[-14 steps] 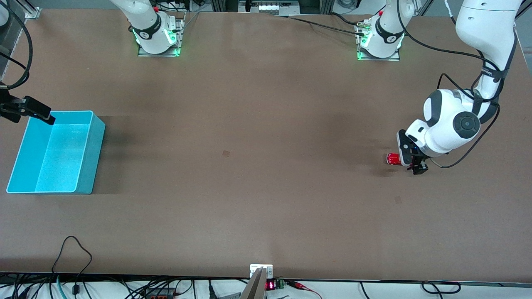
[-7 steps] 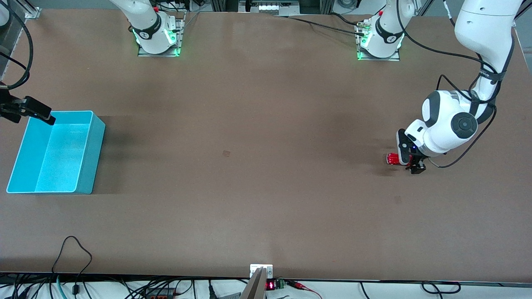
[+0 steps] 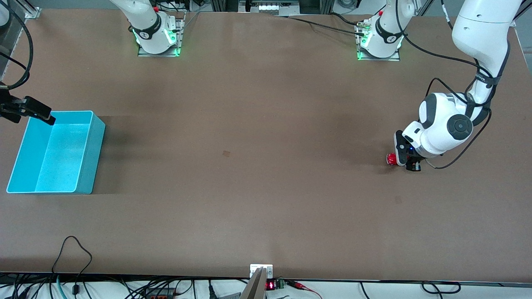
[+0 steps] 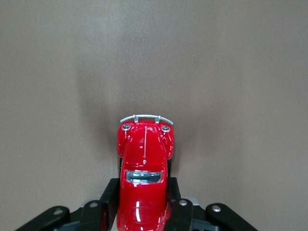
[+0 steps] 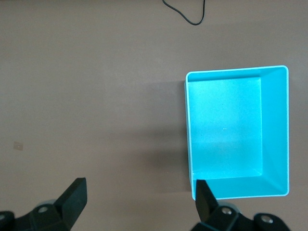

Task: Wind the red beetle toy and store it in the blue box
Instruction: 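Lower the left gripper and close it on the red car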

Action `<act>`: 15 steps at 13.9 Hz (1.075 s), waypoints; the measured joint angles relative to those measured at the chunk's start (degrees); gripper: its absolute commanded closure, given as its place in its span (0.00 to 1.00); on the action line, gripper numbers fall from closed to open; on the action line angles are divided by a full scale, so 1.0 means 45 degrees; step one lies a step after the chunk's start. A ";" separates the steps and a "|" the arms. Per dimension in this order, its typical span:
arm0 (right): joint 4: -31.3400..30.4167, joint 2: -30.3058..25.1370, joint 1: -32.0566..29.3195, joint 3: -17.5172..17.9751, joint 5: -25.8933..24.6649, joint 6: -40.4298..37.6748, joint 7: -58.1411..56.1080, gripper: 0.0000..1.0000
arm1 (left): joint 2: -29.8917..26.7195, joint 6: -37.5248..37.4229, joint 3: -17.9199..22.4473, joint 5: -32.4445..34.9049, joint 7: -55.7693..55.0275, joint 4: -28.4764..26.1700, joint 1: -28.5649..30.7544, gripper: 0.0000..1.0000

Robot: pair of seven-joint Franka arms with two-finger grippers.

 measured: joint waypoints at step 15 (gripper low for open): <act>0.0000 0.0000 -0.0005 -0.0001 0.0000 0.0000 0.0000 0.00 | 0.0041 0.0068 0.0052 0.0000 0.0535 0.0047 0.1196 0.74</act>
